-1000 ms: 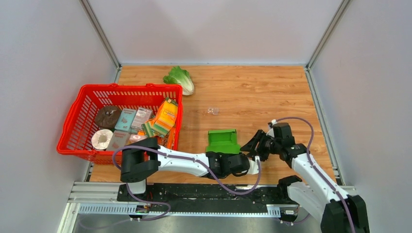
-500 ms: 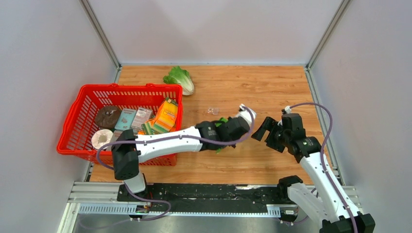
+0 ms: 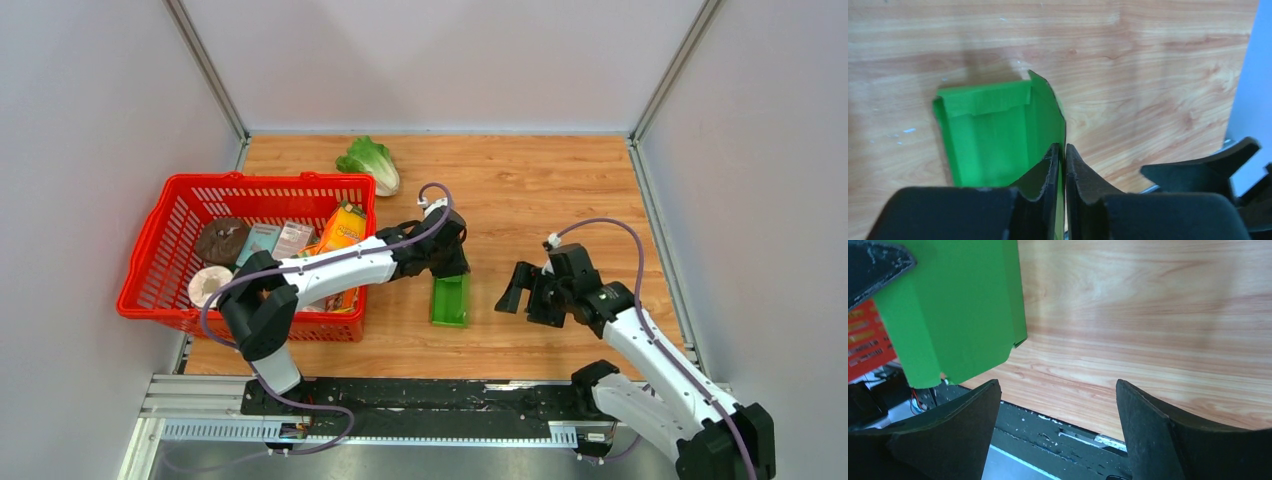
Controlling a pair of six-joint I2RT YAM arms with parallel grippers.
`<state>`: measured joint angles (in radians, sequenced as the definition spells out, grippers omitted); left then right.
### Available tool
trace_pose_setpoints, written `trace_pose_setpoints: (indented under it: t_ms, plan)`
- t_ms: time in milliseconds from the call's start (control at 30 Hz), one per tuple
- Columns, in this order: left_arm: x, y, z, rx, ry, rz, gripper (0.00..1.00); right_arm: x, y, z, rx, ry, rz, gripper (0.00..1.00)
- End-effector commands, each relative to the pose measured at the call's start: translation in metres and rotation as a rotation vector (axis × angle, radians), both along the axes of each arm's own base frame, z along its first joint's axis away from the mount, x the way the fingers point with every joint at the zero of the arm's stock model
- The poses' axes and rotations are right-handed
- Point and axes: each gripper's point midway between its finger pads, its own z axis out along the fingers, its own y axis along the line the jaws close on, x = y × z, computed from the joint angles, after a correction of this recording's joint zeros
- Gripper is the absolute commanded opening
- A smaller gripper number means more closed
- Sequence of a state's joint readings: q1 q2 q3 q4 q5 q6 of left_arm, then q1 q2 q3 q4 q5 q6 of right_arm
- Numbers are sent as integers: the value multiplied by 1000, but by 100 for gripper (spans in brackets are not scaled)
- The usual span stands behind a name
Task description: Fold the paper box
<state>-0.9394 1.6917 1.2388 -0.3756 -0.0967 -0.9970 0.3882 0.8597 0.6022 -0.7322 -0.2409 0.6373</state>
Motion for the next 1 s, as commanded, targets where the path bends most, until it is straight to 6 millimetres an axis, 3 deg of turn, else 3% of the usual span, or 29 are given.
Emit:
trace_pose_setpoints:
  t_ms: [0,67,100,133,167,200,233,300,333,400,467,500,567,600,767,833,867,900,967]
  plan:
    - [-2,-19,43,-200,-26,21,22,7,19,6,28,-66,40,88]
    - [-1,-14,59,-231,-84,14,34,6,26,6,15,-85,85,88]
    - [-2,-8,56,-223,-105,18,40,8,26,5,-5,-107,102,88]
    - [-2,-4,73,-250,-157,7,53,5,32,6,-12,-128,139,89]
    - [-2,1,79,-253,-185,8,58,7,37,10,-13,-163,156,89]
    - [-2,9,77,-239,-209,17,62,10,39,12,-25,-195,164,89]
    - [-5,19,94,-249,-263,6,68,6,46,13,-27,-217,204,89]
    - [-9,35,95,-225,-307,2,69,9,53,21,-22,-275,226,90]
    - [-14,45,114,-240,-371,-23,70,3,61,23,-24,-303,270,90]
    - [-25,57,117,-234,-407,-62,70,9,67,34,-53,-382,266,91]
    - [-36,75,131,-221,-468,-103,70,2,77,41,-83,-426,297,93]
    - [-42,81,131,-216,-478,-125,70,11,77,52,-123,-467,253,93]
    - [-52,98,139,-196,-521,-154,70,12,78,56,-169,-451,217,93]
    - [-56,103,138,-190,-527,-163,70,23,76,72,-190,-469,152,91]
    - [-75,131,147,-188,-557,-177,70,32,86,59,-356,-313,156,86]
    - [-82,138,148,-204,-567,-178,70,40,90,70,-400,-300,134,81]
    - [-83,140,147,-204,-569,-176,70,40,88,55,-474,-256,155,78]
    - [-84,143,145,-200,-570,-170,70,43,88,55,-501,-257,166,64]
    - [-87,150,146,-199,-574,-164,70,46,91,55,-533,-243,184,50]
